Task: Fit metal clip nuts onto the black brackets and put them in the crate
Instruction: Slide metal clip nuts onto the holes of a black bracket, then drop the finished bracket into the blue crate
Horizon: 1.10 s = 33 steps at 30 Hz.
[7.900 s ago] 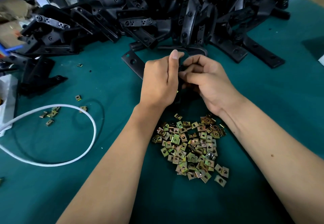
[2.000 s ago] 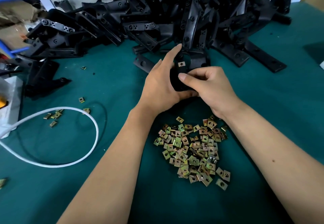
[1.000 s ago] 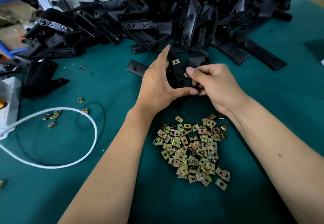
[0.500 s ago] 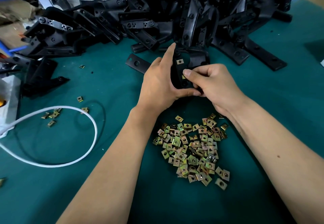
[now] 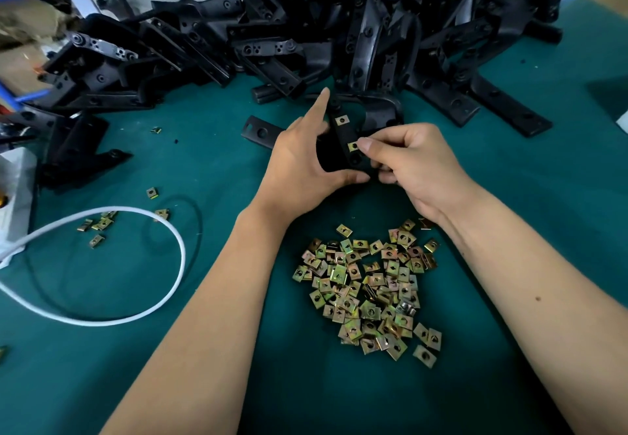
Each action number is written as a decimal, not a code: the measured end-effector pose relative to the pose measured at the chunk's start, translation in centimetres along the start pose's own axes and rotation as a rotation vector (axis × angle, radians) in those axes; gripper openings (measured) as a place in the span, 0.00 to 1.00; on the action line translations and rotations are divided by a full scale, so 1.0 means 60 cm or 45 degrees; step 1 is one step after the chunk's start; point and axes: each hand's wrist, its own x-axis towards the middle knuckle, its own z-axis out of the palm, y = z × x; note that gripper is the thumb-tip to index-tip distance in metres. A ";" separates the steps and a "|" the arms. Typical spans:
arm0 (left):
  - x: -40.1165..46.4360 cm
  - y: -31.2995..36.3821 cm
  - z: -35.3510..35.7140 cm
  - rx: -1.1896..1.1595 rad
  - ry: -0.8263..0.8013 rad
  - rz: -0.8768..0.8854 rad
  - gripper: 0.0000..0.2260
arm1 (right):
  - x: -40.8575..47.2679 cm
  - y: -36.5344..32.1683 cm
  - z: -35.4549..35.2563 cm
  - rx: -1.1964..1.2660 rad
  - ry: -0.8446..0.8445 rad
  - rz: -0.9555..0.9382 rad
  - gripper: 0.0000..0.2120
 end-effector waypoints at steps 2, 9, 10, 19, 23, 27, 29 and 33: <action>-0.001 0.002 -0.001 0.016 0.014 0.005 0.57 | 0.003 0.000 -0.003 0.015 -0.017 0.006 0.06; -0.002 0.021 0.010 0.164 0.080 -0.008 0.58 | 0.003 -0.007 -0.010 -0.161 0.006 -0.080 0.06; -0.003 0.023 0.010 0.179 0.090 -0.014 0.58 | 0.002 -0.008 -0.009 -0.230 0.031 -0.121 0.07; -0.009 0.089 0.012 0.514 0.221 0.064 0.45 | -0.036 -0.047 -0.014 -0.797 0.140 -0.364 0.09; -0.011 0.175 0.045 0.538 0.155 0.226 0.45 | -0.081 -0.061 -0.090 -0.747 0.355 -0.319 0.11; -0.012 0.297 0.115 0.467 -0.009 0.394 0.46 | -0.159 -0.065 -0.210 -0.775 0.640 -0.252 0.13; -0.019 0.366 0.157 0.511 -0.051 0.514 0.47 | -0.206 -0.062 -0.279 -0.710 0.746 -0.202 0.12; -0.058 0.527 0.256 0.500 -0.153 0.867 0.45 | -0.329 -0.047 -0.417 -0.312 0.863 -0.252 0.10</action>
